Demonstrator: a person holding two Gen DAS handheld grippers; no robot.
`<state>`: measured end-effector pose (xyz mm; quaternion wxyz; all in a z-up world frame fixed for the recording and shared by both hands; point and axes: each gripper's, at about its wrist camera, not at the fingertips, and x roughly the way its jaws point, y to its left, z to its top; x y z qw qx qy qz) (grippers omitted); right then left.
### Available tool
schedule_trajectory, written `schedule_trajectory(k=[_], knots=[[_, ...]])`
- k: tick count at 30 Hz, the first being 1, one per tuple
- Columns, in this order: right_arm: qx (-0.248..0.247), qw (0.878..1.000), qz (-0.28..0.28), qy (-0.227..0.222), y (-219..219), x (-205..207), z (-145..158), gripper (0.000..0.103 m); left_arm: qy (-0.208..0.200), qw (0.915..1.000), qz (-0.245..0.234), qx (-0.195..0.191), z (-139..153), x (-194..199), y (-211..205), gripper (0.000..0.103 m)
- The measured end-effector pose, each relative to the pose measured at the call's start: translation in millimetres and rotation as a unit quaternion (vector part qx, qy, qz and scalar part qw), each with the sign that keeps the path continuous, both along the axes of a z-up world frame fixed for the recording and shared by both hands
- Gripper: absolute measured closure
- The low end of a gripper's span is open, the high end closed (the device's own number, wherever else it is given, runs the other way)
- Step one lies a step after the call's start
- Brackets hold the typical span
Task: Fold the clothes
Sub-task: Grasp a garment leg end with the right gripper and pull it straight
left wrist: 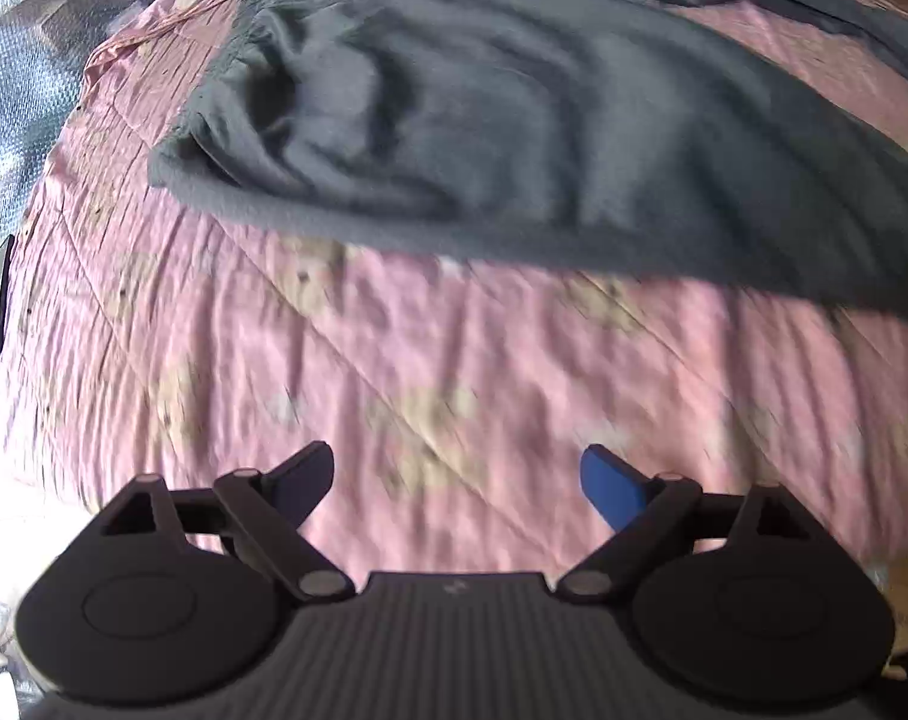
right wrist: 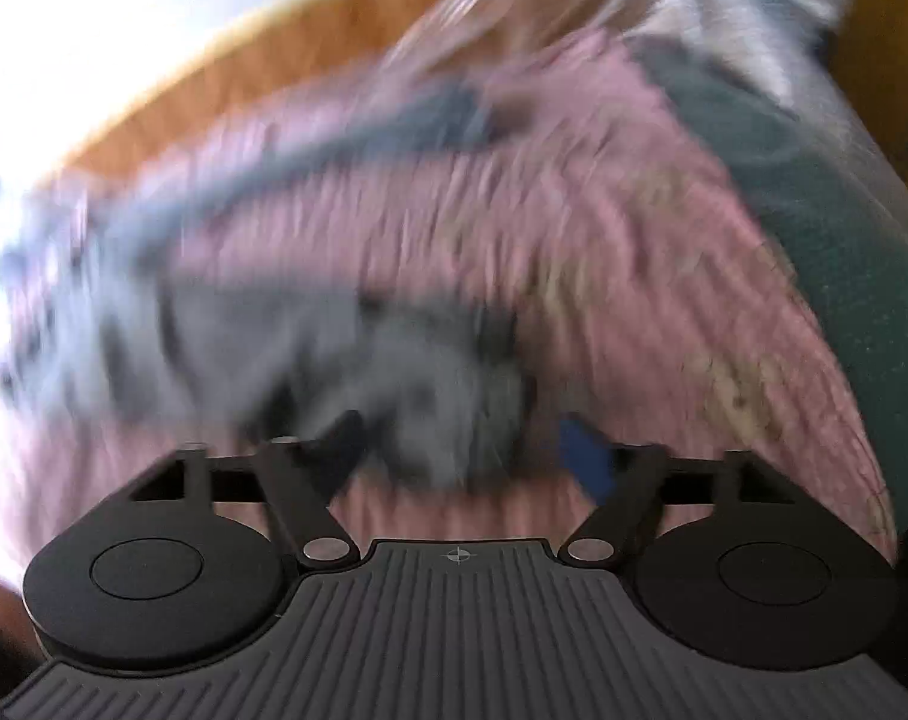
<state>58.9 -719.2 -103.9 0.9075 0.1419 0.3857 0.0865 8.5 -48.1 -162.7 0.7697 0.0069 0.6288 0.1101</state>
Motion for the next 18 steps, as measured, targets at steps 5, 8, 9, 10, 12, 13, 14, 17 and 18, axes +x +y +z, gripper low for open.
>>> schedule_trajectory(k=[5, 8, 9, 10, 12, 13, 14, 17, 18], knots=[[0.010, 0.993, -0.080, 0.084, -7, 78, -27, 0.026, -0.007, 0.9994, -0.030, -0.016, 0, 46, -3, 0.011], [0.024, 0.986, -0.038, 0.160, 9, 113, -66, 0.049, -0.013, 0.9974, -0.071, 0.004, 0, 57, -17, 0.011], [0.018, 0.985, -0.018, 0.170, 19, 119, -72, 0.069, -0.017, 0.9964, -0.082, 0.011, 0, 59, -20, 0.011], [-0.017, 0.986, 0.004, 0.165, 31, 123, -71, 0.084, -0.020, 0.9952, -0.094, 0.019, 0, 60, -23, 0.011], [-0.068, 0.990, 0.012, 0.126, 38, 134, -52, 0.091, -0.027, 0.9954, -0.090, 0.017, 0, 58, -19, 0.011], [-0.080, 0.992, -0.001, 0.101, 34, 140, -40, 0.091, -0.028, 0.9961, -0.083, 0.011, -1, 57, -13, 0.011], [-0.087, 0.993, -0.021, 0.077, 28, 149, -28, 0.091, -0.024, 0.9971, -0.072, 0.003, -3, 55, -6, 0.011], [-0.117, 0.990, -0.074, 0.023, 14, 179, -4, 0.092, -0.024, 0.9990, -0.036, -0.013, -10, 53, 16, 0.011], [-0.135, 0.987, -0.085, 0.025, 14, 189, -9, 0.092, -0.029, 0.9992, -0.024, -0.017, -11, 52, 26, 0.011]])
